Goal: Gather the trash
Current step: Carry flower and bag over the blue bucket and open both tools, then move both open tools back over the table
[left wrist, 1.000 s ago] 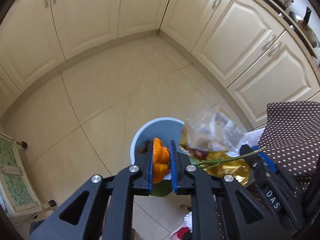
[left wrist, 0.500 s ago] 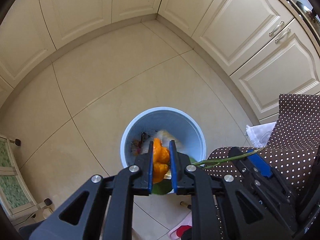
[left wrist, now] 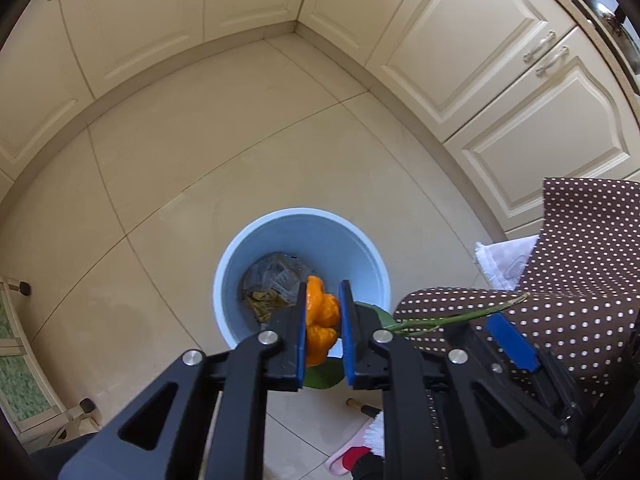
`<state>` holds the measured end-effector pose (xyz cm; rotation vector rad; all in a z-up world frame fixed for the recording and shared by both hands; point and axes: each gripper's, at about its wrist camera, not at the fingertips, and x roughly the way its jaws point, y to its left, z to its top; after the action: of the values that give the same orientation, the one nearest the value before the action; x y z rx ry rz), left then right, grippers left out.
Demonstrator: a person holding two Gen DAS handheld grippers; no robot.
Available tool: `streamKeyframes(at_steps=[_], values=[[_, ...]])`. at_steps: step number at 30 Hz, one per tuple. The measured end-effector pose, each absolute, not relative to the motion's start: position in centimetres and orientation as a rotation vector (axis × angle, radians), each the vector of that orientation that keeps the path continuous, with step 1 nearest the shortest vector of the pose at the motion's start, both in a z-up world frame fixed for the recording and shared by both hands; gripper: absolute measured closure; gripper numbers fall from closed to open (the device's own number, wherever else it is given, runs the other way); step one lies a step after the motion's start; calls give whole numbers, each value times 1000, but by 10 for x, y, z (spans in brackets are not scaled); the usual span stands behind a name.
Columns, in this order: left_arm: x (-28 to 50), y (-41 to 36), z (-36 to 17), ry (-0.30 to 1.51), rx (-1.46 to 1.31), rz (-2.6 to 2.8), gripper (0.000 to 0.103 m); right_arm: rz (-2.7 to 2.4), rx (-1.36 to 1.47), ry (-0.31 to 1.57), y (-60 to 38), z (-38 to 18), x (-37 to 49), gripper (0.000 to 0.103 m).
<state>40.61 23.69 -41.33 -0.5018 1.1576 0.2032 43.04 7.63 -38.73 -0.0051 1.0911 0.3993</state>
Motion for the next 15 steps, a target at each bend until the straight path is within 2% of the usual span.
streamKeyframes(at_steps=[4, 6, 9, 15], values=[[405, 237, -405, 1132, -522, 184, 87, 398, 6, 1085, 72, -383, 429, 47], [404, 237, -400, 1128, -519, 178, 78, 395, 9, 1085, 72, -380, 427, 47], [400, 235, -393, 1122, -512, 175, 72, 396, 14, 1081, 72, -375, 425, 46], [387, 239, -375, 1105, -515, 174, 71, 403, 13, 1065, 71, -359, 416, 46]])
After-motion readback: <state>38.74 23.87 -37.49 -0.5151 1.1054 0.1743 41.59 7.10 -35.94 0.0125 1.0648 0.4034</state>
